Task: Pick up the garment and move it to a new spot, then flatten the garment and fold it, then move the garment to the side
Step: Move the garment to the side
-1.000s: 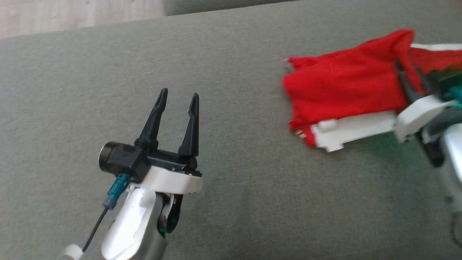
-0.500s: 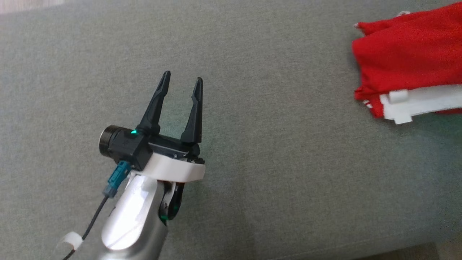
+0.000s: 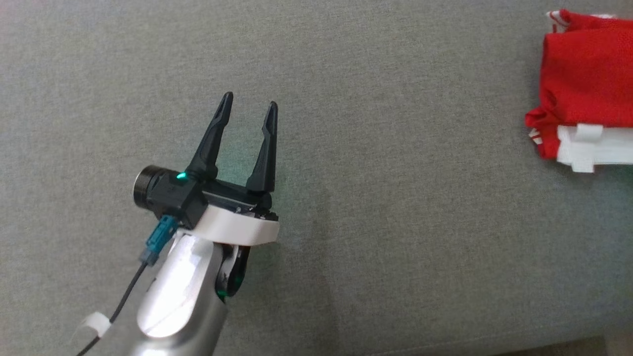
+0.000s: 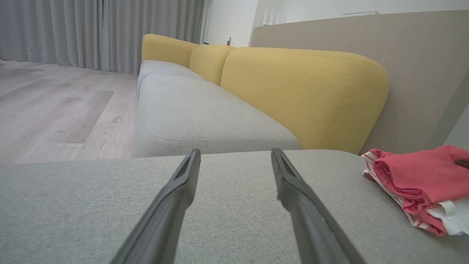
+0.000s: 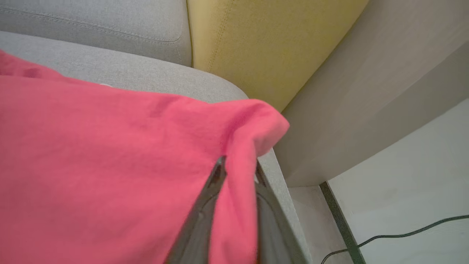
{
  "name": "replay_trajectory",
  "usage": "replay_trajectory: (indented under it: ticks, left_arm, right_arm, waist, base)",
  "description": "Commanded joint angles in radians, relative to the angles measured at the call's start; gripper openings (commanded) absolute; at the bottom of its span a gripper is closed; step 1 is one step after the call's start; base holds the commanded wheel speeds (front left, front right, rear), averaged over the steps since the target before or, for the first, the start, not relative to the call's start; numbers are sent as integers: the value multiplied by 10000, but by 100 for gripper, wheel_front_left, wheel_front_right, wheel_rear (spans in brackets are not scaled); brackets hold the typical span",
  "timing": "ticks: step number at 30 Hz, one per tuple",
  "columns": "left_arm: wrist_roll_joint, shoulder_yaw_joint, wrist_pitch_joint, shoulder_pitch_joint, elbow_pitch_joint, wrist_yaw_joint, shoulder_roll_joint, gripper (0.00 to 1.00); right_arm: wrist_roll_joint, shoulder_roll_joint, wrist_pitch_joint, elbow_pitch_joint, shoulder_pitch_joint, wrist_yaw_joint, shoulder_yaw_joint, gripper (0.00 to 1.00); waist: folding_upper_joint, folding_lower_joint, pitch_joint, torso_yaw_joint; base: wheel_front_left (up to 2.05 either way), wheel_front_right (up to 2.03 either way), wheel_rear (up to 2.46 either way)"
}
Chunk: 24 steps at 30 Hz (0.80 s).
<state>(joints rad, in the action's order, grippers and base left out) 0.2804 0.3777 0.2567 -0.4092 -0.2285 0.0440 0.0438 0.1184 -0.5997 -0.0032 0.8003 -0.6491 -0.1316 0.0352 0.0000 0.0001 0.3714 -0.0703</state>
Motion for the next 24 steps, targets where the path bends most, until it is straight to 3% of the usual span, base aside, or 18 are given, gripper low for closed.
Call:
replay_trajectory:
  ticks: [1, 11, 24]
  left_arm:
    - [-81, -392, 51, -307, 274, 12, 64, 100]
    - [-148, -898, 51, -32, 295, 17, 64, 100]
    - [64, -1879, 51, 938, 517, -77, 64, 100]
  right_arm:
    - [-30, -242, -143, -232, -257, 9, -12, 100]
    - [-343, 493, -730, -601, -622, 9, -39, 100]
    - [452, 2452, -1078, -3146, -148, 9, -384, 100]
  waist:
    - [0, -1, -26, -9]
    - [0, -1, -731, -208]
    - [0, -1, -2255, -94]
  base:
    - [0, 0, 0]
    - [0, 0, 0]
    - [0, 0, 0]
